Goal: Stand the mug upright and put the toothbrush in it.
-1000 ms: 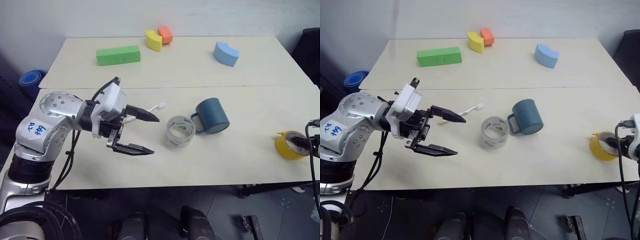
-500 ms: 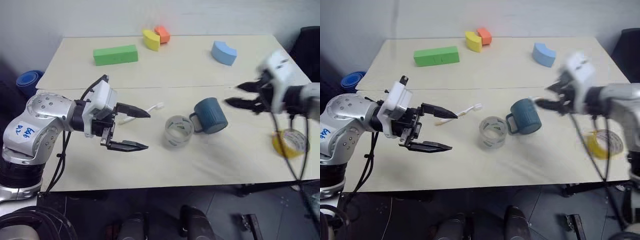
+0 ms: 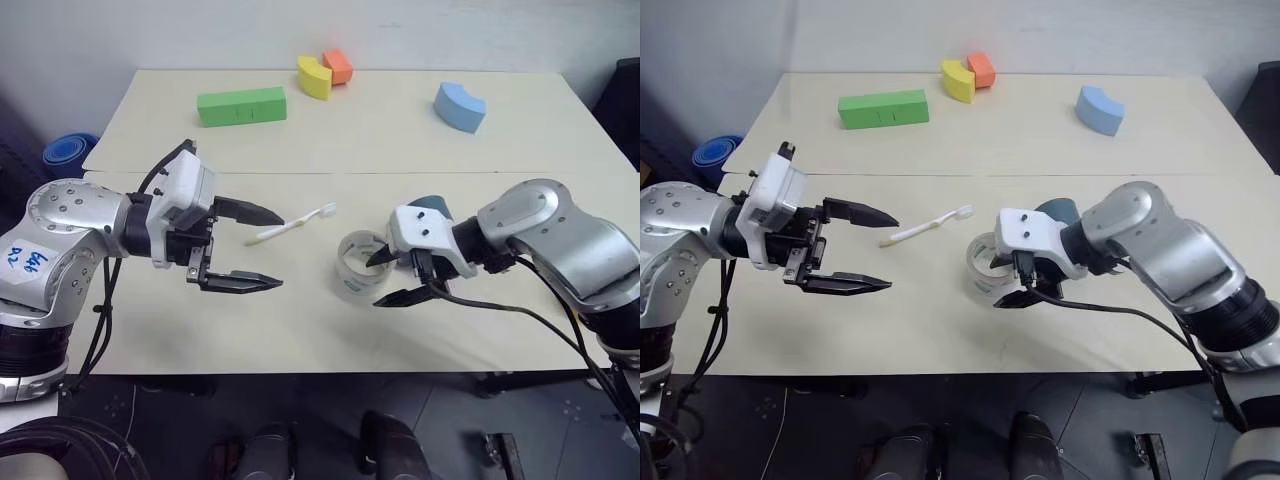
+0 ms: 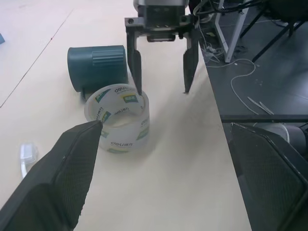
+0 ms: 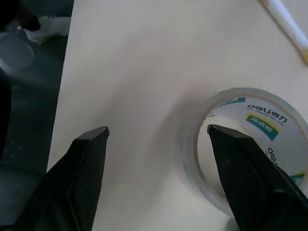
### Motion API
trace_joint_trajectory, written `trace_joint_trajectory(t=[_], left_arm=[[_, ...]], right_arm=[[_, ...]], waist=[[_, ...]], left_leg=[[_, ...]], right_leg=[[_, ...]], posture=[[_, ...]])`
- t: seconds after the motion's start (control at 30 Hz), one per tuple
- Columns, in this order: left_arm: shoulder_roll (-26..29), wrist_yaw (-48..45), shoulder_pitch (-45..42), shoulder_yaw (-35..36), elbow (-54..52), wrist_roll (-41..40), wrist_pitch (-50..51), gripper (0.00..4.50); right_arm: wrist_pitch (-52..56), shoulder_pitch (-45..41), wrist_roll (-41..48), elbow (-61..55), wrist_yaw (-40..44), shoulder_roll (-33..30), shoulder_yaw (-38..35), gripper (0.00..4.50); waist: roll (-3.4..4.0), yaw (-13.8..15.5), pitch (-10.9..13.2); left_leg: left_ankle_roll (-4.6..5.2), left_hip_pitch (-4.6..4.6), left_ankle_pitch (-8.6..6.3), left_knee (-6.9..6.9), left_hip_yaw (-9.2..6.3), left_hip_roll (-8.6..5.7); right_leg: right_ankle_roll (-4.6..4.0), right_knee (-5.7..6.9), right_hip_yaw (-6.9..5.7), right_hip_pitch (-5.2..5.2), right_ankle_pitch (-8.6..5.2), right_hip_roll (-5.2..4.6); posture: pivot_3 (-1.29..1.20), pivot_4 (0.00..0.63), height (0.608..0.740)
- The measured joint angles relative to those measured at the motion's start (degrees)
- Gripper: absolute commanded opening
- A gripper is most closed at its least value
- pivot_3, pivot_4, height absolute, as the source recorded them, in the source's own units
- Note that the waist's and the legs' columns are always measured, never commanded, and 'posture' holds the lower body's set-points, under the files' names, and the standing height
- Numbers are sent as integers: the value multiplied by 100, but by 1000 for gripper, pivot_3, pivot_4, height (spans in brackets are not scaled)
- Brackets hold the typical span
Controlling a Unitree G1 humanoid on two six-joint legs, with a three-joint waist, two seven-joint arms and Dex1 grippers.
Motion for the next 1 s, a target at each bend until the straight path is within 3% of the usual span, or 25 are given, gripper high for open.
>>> trace_joint_trajectory(t=[0.27,0.37,0.6,0.73,0.9,1.0], left_arm=[[3,132,130,108,-186,-18,7,4500],[3,144,129,117,-184,-19,7,4500],[3,128,72,115,-157,-18,4,4500],[-10,89,-46,87,-130,-16,-8,4500],[-98,62,-162,24,22,-3,-45,4500],[-238,-34,-274,-146,143,62,-138,4500]], right_arm=[[-665,-39,-972,757,59,595,527,3397],[-786,-38,-1119,966,108,737,570,2836],[-1130,99,-1463,1324,243,958,601,480],[-1112,251,-1491,1150,298,923,483,298],[-149,898,-379,-205,759,268,-396,298],[646,1656,522,-1176,938,-884,-1926,298]], waist=[[0,-45,0],[0,-49,0],[0,-47,0],[0,-48,0],[0,-3,1],[-6,47,3]], left_leg=[[0,1,0,0,-6,1],[0,1,0,1,-5,1],[0,1,0,1,-9,1],[-1,2,0,2,-11,2],[-1,-12,-1,7,-30,-1],[-1,-5,-2,18,-33,0]], right_leg=[[0,10,-5,-1,0,0],[0,10,-4,-1,0,0],[0,11,-6,0,0,0],[0,15,-7,0,0,0],[0,12,-18,0,0,0],[0,7,-20,17,0,0]], posture=[[0,150,740],[0,150,740],[0,150,740],[0,150,740],[0,150,740],[0,150,740]])
